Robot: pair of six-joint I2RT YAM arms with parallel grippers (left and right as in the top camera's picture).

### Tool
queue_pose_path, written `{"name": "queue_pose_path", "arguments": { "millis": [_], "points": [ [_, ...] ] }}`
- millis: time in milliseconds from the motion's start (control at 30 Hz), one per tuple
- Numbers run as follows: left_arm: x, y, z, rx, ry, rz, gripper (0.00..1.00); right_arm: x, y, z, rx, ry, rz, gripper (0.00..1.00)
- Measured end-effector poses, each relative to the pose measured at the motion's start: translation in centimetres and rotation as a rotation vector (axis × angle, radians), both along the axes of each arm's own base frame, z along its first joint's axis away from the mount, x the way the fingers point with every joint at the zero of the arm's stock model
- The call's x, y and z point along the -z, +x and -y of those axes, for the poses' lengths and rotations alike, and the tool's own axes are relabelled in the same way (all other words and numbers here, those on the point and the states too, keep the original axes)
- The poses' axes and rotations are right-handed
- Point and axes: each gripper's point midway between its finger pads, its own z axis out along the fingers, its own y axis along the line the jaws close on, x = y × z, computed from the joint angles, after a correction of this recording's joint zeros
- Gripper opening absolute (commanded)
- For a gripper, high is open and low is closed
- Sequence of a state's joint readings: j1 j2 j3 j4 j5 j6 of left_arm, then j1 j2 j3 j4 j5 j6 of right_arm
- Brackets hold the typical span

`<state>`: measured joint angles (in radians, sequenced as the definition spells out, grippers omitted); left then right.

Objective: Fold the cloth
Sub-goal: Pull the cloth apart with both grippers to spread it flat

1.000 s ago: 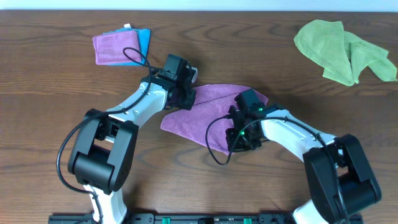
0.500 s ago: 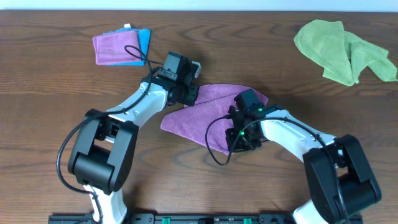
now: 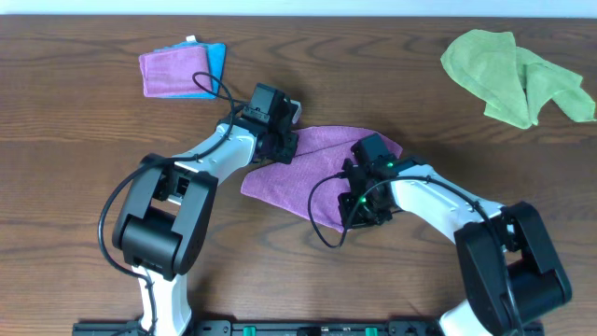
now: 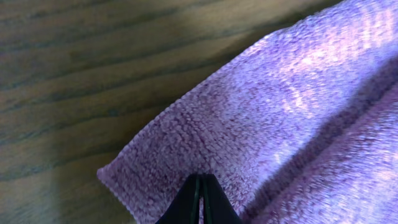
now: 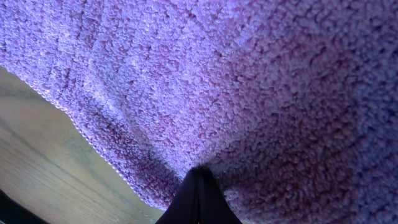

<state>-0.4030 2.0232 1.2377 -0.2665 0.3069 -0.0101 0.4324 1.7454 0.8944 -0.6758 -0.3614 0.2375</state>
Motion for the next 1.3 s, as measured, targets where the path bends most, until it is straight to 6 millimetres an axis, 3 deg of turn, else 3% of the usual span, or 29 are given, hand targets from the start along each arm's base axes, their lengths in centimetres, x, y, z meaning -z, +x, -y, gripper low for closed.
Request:
{"name": "queue_pose_path", "arguments": {
  "millis": [233,733,1033,1300],
  "points": [
    [0.1,0.9,0.0,-0.009,0.006,0.036,0.06,0.0,-0.3,0.1,-0.001,-0.008,-0.014,0.01],
    [0.2,3.5,0.7,-0.015,-0.008,0.130,0.06,0.0,-3.4,1.8,-0.005,-0.089,-0.138,0.01],
    [0.2,4.8,-0.7,-0.051,0.024,0.160,0.06,0.1,-4.4,3.3,0.015,-0.176,-0.177,0.01],
    [0.2,5.4,-2.1,-0.088,0.068,0.169,0.06,0.2,-4.5,5.1,0.134,-0.305,-0.194,0.01]
  ]
}}
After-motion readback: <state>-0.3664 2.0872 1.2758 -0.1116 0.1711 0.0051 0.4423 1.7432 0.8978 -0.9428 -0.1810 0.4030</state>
